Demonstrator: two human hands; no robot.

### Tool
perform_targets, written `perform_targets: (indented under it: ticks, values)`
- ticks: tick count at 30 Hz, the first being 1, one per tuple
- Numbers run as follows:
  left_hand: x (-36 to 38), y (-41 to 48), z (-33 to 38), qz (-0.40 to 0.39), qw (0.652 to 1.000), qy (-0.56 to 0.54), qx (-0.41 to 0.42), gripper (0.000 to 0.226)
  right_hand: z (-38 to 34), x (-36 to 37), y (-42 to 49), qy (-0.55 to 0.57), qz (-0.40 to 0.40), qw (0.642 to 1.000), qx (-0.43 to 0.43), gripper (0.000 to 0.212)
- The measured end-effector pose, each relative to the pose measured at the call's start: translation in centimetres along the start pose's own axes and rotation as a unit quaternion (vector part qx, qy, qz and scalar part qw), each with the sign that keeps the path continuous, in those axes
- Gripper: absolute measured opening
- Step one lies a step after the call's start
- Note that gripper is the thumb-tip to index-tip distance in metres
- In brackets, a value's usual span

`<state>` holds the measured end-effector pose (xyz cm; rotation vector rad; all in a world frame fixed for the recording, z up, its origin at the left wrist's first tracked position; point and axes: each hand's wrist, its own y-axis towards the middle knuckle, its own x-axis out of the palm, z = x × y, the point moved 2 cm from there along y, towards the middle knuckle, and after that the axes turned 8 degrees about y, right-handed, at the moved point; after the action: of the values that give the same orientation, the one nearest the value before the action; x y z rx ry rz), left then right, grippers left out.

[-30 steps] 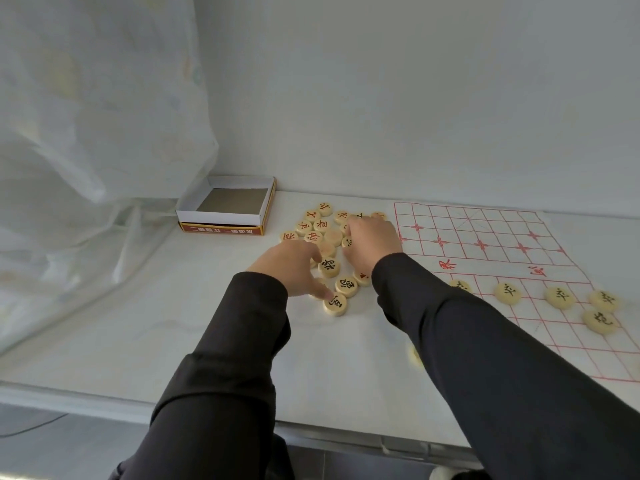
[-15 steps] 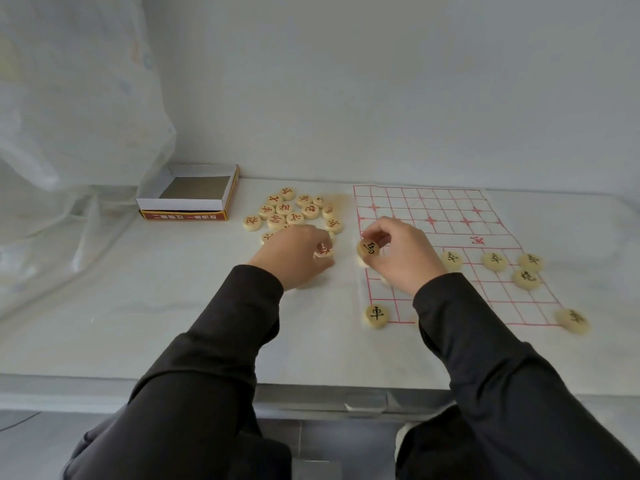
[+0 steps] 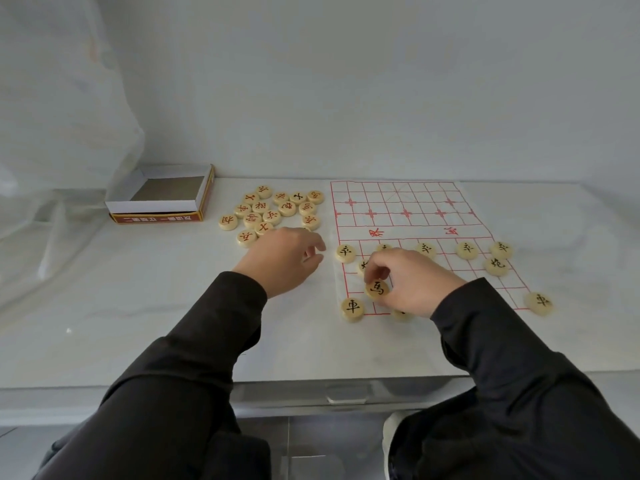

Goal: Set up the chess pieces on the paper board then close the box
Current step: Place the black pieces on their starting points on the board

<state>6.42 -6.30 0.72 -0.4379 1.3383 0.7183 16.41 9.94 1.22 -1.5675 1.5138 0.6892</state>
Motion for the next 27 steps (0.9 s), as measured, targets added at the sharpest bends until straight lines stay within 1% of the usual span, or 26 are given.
perform_targets:
  ticks: [4, 8, 17, 20, 22, 27]
  values:
    - [0.3, 0.0, -0.2, -0.014, 1.0, 0.016, -0.001, 0.025, 0.4, 0.2, -0.3, -0.028, -0.046, 0.999, -0.001, 0.029]
    - [0.4, 0.1, -0.1, -0.016, 1.0, 0.022, 0.001, 0.025, 0.5, 0.6, -0.5, -0.025, -0.074, 0.997, -0.006, 0.033]
    - [0.4, 0.0, 0.1, -0.023, 0.999, 0.023, 0.006, 0.026, 0.7, 0.9, -0.5, -0.019, -0.081, 0.996, -0.015, 0.035]
    - [0.4, -0.2, 0.6, -0.03, 0.999, 0.006, 0.011, 0.025, 0.7, 1.0, -0.5, -0.025, -0.075, 0.997, -0.014, 0.034]
    - [0.6, -0.4, 1.5, -0.051, 0.998, -0.016, 0.027, 0.027, 0.7, 1.0, -0.5, -0.028, -0.072, 0.997, -0.015, 0.033]
    - [2.0, -0.6, 3.2, -0.148, 0.987, -0.025, 0.056, 0.035, 0.7, 1.0, -0.4, -0.034, -0.069, 0.997, -0.016, 0.034]
